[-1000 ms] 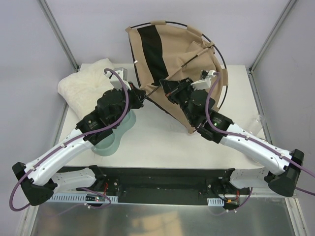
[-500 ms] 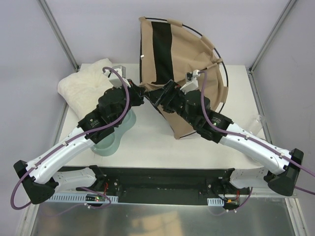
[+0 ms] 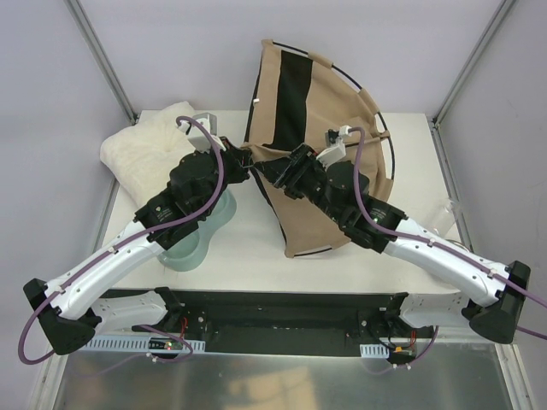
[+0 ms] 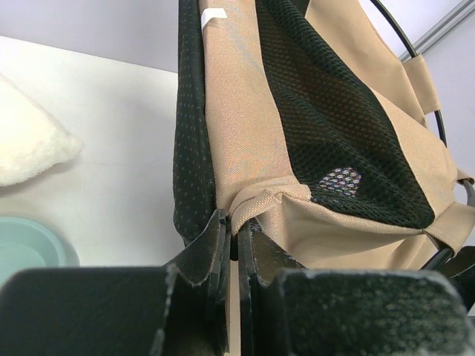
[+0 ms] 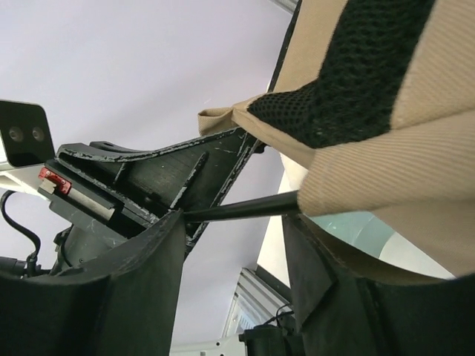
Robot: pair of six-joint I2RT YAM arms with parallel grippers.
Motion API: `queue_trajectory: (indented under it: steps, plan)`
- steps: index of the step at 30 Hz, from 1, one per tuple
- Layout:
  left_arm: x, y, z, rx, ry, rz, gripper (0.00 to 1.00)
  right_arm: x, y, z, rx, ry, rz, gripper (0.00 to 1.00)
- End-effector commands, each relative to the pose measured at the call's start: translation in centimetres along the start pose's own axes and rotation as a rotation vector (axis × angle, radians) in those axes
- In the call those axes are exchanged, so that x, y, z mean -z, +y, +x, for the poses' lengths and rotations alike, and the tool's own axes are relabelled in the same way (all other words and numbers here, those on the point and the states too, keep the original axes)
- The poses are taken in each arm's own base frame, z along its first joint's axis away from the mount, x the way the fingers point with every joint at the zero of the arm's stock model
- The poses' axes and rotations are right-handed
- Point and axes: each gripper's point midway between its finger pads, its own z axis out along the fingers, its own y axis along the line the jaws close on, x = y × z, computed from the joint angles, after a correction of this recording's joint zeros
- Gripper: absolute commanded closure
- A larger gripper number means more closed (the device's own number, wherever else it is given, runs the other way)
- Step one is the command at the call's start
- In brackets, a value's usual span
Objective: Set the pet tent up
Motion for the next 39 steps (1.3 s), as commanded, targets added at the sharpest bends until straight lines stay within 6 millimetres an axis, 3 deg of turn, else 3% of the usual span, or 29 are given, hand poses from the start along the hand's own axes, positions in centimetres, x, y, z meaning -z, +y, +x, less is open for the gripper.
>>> queue_trajectory:
  steps: [1, 8, 13, 21, 25, 30, 33, 39]
  plan:
    - [0.5, -0.6, -1.8, 0.054, -0.063, 0.017, 1.0, 0.9, 1.7, -2.9, -0.058, -0.124, -0.068, 0.39]
    - [0.4, -0.8, -1.5, 0.051, -0.053, 0.027, 1.0, 0.4, 2.0, -3.7, -0.143, -0.175, -0.079, 0.31]
    - [0.5, -0.6, -1.0, 0.051, -0.042, 0.029, 1.0, -0.1, 2.0, -3.6, -0.168, -0.179, -0.074, 0.39]
    - [0.6, -0.7, -0.6, 0.036, -0.029, 0.044, 1.0, -1.2, 2.5, -2.9, -0.222, -0.145, -0.075, 0.73]
    - [0.9, -1.0, -0.4, 0.01, -0.019, 0.076, 1.0, -1.1, 1.9, -3.3, -0.225, -0.172, -0.051, 1.0]
    - [2.1, -1.4, 0.2, -0.153, -0.002, 0.182, 1.0, -0.1, 1.0, -5.6, -0.207, -0.269, -0.04, 1.0]
    - [3.2, -1.3, 1.7, -0.272, 0.023, 0.264, 1.0, 0.7, 1.2, -7.1, -0.204, -0.309, -0.06, 1.0]
    - [5.3, -2.0, 2.6, -0.433, -0.014, 0.431, 1.0, 1.2, 1.0, -8.5, -0.203, -0.364, -0.067, 1.0]
